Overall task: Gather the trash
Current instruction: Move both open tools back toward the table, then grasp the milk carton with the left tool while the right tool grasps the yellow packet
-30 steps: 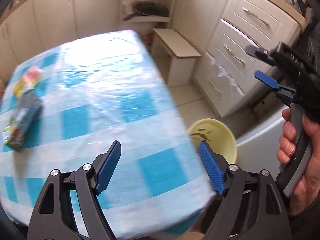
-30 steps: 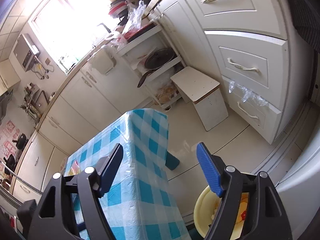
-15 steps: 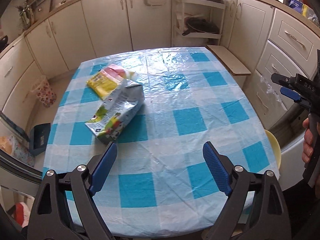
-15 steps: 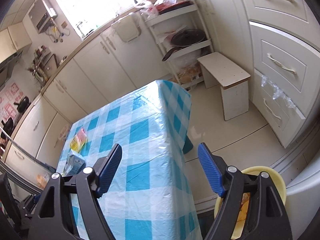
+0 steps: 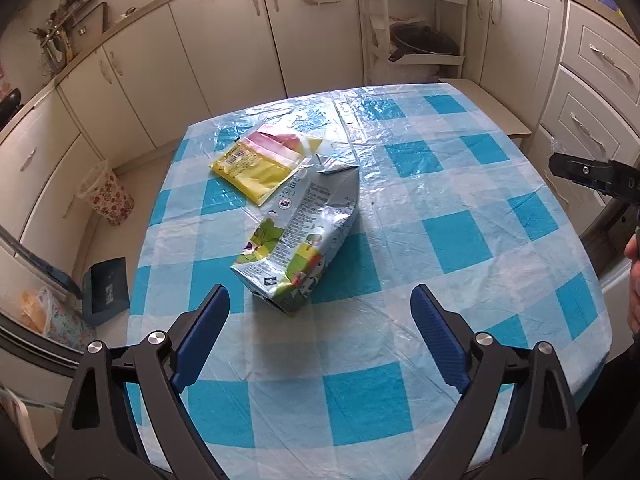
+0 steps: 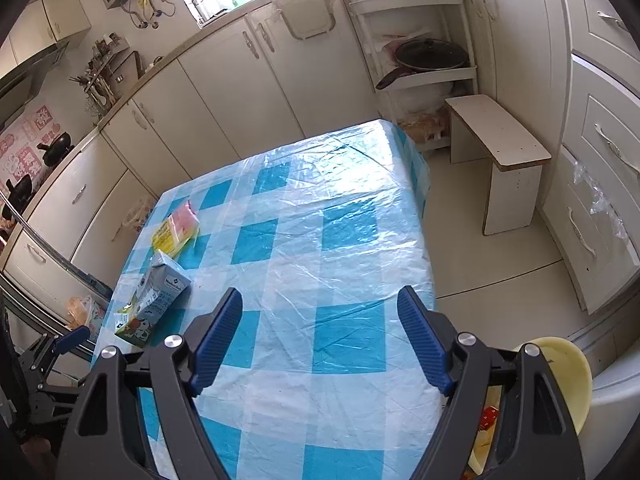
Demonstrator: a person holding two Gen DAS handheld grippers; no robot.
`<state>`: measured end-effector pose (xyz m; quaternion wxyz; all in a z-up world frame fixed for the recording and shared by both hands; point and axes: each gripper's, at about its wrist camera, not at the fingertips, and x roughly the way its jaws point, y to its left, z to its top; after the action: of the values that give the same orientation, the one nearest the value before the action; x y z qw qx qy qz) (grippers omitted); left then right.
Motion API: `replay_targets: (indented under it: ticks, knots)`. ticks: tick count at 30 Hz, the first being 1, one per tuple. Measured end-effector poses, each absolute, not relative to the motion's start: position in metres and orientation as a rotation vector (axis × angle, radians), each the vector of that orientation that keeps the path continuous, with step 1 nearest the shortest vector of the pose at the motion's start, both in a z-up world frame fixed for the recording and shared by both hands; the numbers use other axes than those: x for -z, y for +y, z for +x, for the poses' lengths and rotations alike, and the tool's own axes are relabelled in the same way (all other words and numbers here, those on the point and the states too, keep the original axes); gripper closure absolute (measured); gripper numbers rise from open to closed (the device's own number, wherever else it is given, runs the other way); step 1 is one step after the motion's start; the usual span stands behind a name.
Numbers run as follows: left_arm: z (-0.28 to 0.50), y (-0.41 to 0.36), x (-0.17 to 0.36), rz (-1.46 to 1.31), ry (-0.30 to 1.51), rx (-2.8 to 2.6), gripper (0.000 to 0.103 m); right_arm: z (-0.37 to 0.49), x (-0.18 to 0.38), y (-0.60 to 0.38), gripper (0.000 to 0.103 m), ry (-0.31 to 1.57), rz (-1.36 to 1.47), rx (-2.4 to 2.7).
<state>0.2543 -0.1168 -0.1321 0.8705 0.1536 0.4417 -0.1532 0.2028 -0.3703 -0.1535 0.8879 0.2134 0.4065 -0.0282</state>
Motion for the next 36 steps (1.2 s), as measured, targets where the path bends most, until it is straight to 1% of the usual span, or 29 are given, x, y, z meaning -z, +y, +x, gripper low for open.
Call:
replay_targets:
  ticks: [7, 12, 16, 18, 19, 22, 29, 32, 36]
  knots:
    - [0.31, -0.111, 0.156, 0.342, 0.992, 0.376, 0.014, 0.223, 0.162, -0.345, 0.026, 0.875, 0.425, 0.012]
    - [0.331, -0.116, 0.172, 0.357, 1.023, 0.403, 0.014, 0.238, 0.167, -0.327, 0.026, 0.891, 0.402, -0.019]
    - [0.338, -0.113, 0.177, 0.298, 1.043, 0.434, 0.015, 0.247, 0.166, -0.315, 0.026, 0.878, 0.381, -0.068]
    - [0.338, -0.112, 0.178, 0.263, 1.059, 0.461, 0.026, 0.253, 0.164, -0.312, 0.026, 0.866, 0.382, -0.1]
    - [0.338, -0.112, 0.18, 0.254, 1.077, 0.476, 0.035, 0.257, 0.164, -0.311, 0.026, 0.862, 0.376, -0.106]
    - [0.333, -0.113, 0.179, 0.229, 1.091, 0.514, 0.037, 0.282, 0.169, -0.303, 0.025, 0.885, 0.351, -0.117]
    - [0.299, -0.108, 0.174, 0.279, 1.115, 0.596, 0.037, 0.383, 0.182, -0.256, 0.025, 0.98, 0.262, -0.214]
    - [0.293, -0.101, 0.171, 0.278, 1.12, 0.608, 0.037, 0.422, 0.191, -0.229, 0.021, 1.028, 0.198, -0.252]
    - [0.294, -0.096, 0.169, 0.272, 1.133, 0.606, 0.037, 0.451, 0.205, -0.192, 0.019, 1.088, 0.107, -0.29]
